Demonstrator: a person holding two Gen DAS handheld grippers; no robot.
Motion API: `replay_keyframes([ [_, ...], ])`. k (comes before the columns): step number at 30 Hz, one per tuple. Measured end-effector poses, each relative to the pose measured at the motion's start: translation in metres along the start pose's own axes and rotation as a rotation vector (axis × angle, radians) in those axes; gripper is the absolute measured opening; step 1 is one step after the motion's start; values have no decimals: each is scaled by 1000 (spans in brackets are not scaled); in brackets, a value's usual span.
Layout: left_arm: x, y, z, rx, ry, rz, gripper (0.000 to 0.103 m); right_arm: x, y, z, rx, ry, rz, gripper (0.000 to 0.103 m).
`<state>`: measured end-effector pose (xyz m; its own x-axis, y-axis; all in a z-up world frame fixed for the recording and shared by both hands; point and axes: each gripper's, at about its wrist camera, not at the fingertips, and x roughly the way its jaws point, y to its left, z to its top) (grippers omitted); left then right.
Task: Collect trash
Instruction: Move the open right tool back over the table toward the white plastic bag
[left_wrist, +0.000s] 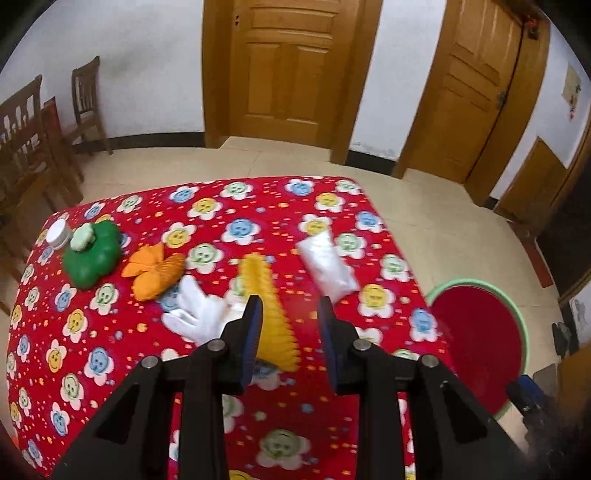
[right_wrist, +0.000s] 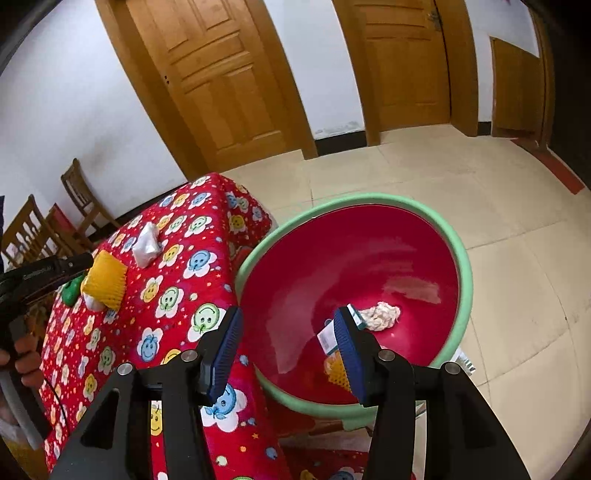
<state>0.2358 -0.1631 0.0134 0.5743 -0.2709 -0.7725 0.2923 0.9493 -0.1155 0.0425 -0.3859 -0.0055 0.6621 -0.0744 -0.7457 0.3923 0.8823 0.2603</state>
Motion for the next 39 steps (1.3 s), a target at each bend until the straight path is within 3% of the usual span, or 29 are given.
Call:
replay_keyframes([
  [4,11,11,-1,-11,25,20,33,2,2,0,2,-3,0,63],
  [13,34,13,-6,-23,76,-19,33,7,3,-1,23,15,-9,63],
  [17,38,8,-6,14,54,-29,33,9,5,-2,18,25,-13,63],
  [19,39,8,-6,22,43,-37,23,10,7,-2,19,33,-6,63],
  [20,38,9,-6,23,36,-45,12,11,8,-2,20,37,0,63],
  [29,-1,26,0,-12,-70,-98,11,18,35,6,-47,42,21,63],
  [33,-23,43,4,-36,-125,-77,11,24,61,14,-107,30,44,63],
  [39,-32,75,1,-70,-124,21,11,40,103,28,-179,21,78,63],
])
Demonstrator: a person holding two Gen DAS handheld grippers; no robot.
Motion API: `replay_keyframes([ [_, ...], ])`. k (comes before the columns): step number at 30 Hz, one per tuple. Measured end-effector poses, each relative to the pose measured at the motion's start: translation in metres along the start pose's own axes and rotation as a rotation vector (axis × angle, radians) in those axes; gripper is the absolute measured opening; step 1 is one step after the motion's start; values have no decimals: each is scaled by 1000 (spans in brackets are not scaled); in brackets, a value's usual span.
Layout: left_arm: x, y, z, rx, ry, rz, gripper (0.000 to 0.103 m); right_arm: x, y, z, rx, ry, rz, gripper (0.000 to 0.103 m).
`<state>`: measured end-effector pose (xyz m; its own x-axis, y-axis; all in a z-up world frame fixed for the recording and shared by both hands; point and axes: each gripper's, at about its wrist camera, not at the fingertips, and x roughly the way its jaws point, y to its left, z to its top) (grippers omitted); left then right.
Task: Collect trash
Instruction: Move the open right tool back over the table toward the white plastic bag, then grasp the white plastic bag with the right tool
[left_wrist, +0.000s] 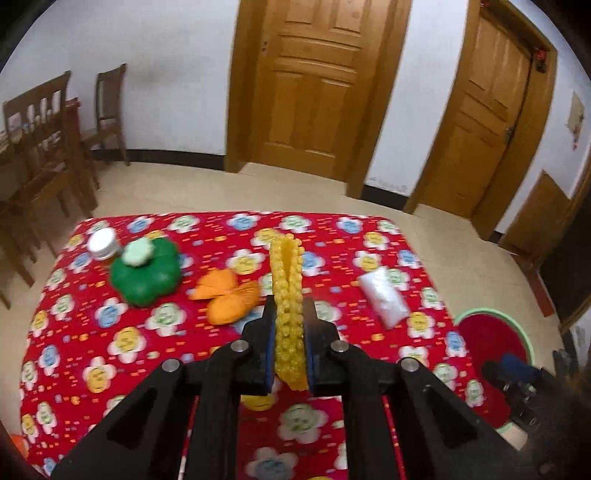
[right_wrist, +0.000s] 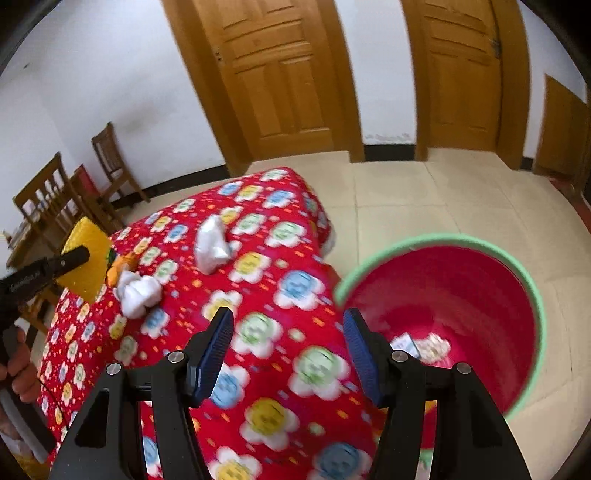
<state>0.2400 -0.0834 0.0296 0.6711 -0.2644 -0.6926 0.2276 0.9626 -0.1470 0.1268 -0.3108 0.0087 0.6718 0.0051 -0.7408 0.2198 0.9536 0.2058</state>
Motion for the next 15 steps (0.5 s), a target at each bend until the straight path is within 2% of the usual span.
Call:
replay_keyframes([
  [6,12,36,-8,-51,25,89,11,34,38,18,-64,14,25,63],
  [15,29,70,-20,-125,38,111,11,94,63,38,-84,39,-14,63],
])
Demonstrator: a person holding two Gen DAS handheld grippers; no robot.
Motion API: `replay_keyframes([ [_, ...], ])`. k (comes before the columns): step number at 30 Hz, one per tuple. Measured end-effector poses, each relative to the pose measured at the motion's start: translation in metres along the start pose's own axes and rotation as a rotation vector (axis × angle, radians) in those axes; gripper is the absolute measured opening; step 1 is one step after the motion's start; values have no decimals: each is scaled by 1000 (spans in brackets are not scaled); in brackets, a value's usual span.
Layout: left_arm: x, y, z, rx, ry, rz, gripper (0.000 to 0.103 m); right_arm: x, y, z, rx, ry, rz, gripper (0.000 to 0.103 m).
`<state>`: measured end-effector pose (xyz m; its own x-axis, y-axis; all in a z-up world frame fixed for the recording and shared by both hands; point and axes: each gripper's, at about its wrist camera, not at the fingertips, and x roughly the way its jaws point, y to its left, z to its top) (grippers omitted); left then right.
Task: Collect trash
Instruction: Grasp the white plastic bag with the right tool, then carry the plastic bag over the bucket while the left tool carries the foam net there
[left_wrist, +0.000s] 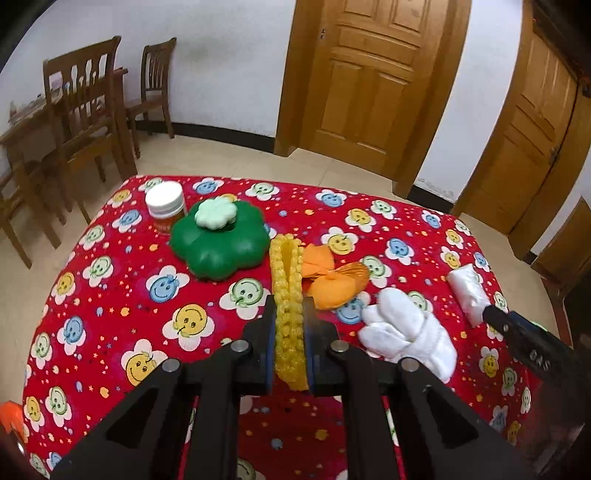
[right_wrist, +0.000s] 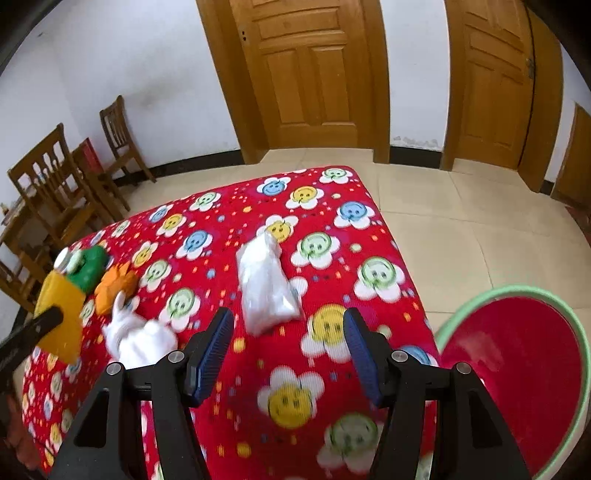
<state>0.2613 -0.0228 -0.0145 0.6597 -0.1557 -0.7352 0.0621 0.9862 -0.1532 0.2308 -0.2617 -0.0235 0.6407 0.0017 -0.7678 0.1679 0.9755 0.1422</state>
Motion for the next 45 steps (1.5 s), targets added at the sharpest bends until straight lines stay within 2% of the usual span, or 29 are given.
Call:
replay_keyframes([
  [12,7,4,-1,-13,7,-13,11,33,3,11,-35,17,-28,63],
  [14,6,3,-1,-10,6,-13,11,37,4,8,-46,30,-32,45],
  [16,6,2,-1,-10,5,-14,11,35,5,7,-60,27,-50,35],
  [17,5,2,-1,-10,4,-15,11,34,5,7,-61,27,-43,33],
  [26,-8,-4,-2,-7,-9,-27,11,10,1,-2,-49,14,2,32],
  [34,-31,-19,-3,15,-34,-54,11,-33,-5,-17,-29,-24,60,32],
  [45,-61,-54,-13,69,-49,-108,11,-91,-24,-38,17,-84,95,32],
])
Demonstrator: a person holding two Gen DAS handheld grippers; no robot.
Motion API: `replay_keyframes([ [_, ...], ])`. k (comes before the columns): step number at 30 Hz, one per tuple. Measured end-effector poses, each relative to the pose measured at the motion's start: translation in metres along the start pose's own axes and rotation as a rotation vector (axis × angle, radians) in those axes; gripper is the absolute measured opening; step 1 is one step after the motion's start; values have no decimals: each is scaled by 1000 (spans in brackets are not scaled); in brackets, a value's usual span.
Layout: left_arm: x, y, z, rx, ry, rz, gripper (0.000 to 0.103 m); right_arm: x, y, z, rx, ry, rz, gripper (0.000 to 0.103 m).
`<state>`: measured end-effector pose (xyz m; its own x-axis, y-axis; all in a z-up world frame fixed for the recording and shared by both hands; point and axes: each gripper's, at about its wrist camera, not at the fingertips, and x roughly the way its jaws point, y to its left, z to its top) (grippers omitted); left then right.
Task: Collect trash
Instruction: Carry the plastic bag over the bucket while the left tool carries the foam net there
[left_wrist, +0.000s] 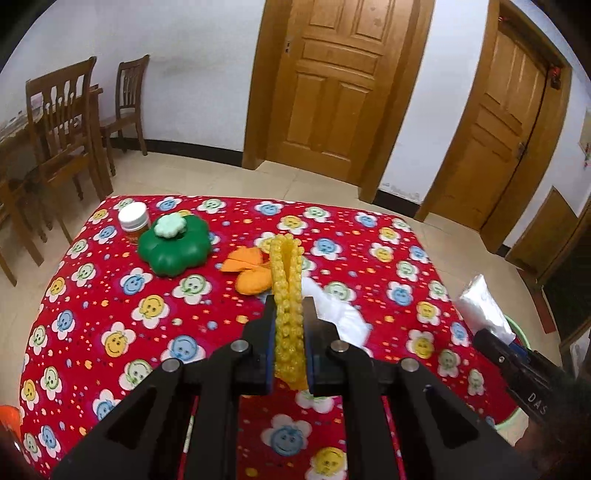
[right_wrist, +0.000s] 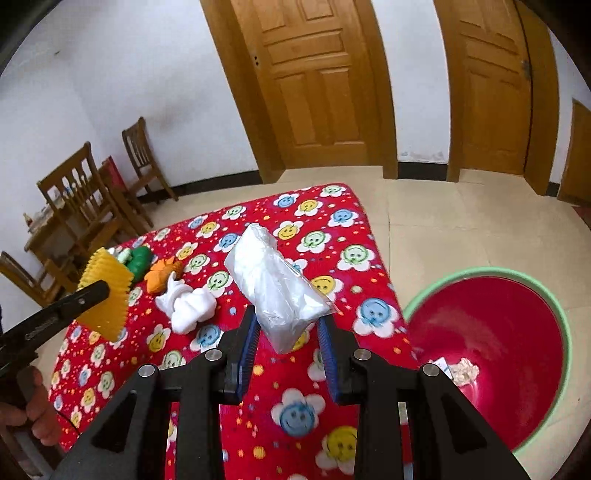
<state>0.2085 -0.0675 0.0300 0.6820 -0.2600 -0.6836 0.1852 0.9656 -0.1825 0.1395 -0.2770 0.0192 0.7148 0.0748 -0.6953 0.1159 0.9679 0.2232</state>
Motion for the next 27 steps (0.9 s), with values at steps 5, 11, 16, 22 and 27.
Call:
replay_keyframes([
  [5,-11,-25,-3,39,-9,-31,11,-25,-16,-8,31,-22,-6,32],
  [11,-20,-62,-10,100,-6,-75,11,-49,-39,-20,78,-47,-24,32],
  [16,-22,-90,-16,150,6,-107,11,-68,-61,-29,119,-68,-45,32],
  [22,-21,-129,-27,216,23,-148,11,-83,-88,-40,174,-83,-77,32],
  [27,-16,-159,-36,269,36,-181,11,-90,-111,-49,218,-84,-106,32],
])
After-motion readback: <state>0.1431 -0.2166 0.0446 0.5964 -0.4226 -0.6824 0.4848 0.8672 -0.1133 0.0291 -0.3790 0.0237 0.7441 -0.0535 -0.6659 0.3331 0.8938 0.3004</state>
